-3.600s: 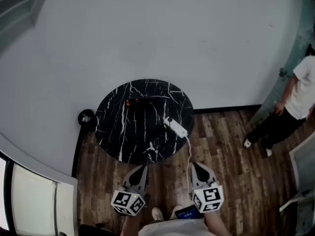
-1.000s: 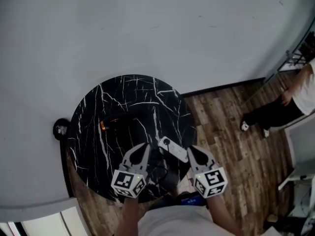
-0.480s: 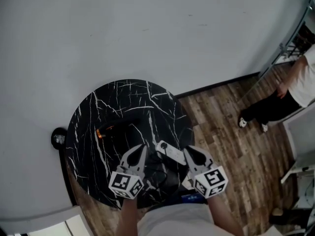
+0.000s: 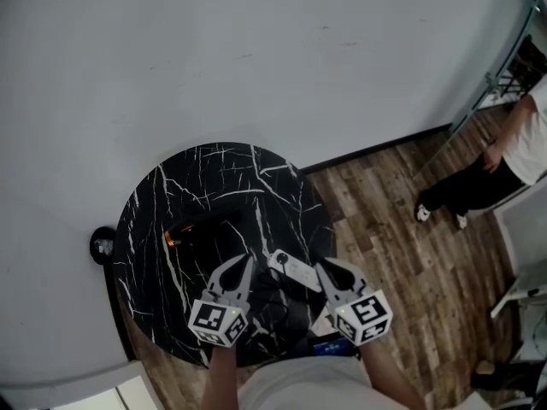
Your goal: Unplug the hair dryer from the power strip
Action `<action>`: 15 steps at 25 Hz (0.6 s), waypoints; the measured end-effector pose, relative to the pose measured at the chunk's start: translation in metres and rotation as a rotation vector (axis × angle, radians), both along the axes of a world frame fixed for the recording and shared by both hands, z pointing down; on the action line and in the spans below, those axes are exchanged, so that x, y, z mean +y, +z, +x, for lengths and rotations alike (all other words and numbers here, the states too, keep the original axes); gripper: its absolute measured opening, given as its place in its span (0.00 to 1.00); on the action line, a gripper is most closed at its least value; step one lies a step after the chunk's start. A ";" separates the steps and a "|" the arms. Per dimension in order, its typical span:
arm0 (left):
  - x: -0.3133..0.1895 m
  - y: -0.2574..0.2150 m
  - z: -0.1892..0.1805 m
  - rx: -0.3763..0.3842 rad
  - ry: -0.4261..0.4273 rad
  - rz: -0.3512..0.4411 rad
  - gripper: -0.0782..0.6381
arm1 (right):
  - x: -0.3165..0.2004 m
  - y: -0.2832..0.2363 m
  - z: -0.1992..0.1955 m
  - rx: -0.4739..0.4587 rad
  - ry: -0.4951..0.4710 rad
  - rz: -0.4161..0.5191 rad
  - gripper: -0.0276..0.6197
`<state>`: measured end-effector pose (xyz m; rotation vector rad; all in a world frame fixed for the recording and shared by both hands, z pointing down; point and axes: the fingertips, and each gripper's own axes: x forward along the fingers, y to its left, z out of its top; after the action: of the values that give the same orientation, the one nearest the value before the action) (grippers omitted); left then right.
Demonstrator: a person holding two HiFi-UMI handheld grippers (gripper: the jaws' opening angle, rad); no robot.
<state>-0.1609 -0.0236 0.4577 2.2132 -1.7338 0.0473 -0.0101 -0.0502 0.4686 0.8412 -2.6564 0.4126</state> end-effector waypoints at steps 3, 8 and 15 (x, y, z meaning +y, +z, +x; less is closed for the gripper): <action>-0.002 0.005 0.005 0.011 0.030 -0.002 0.11 | 0.000 0.007 0.000 0.015 -0.014 -0.009 0.04; -0.004 0.007 0.008 0.007 0.051 -0.003 0.11 | 0.002 0.022 -0.001 0.044 -0.041 -0.032 0.06; -0.008 0.041 0.006 -0.042 0.061 -0.116 0.11 | 0.001 0.051 -0.004 0.072 -0.060 -0.095 0.09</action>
<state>-0.1547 -0.0319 0.4989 2.1952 -1.6414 0.2050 -0.0144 -0.0493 0.5195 0.7324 -2.5668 0.4802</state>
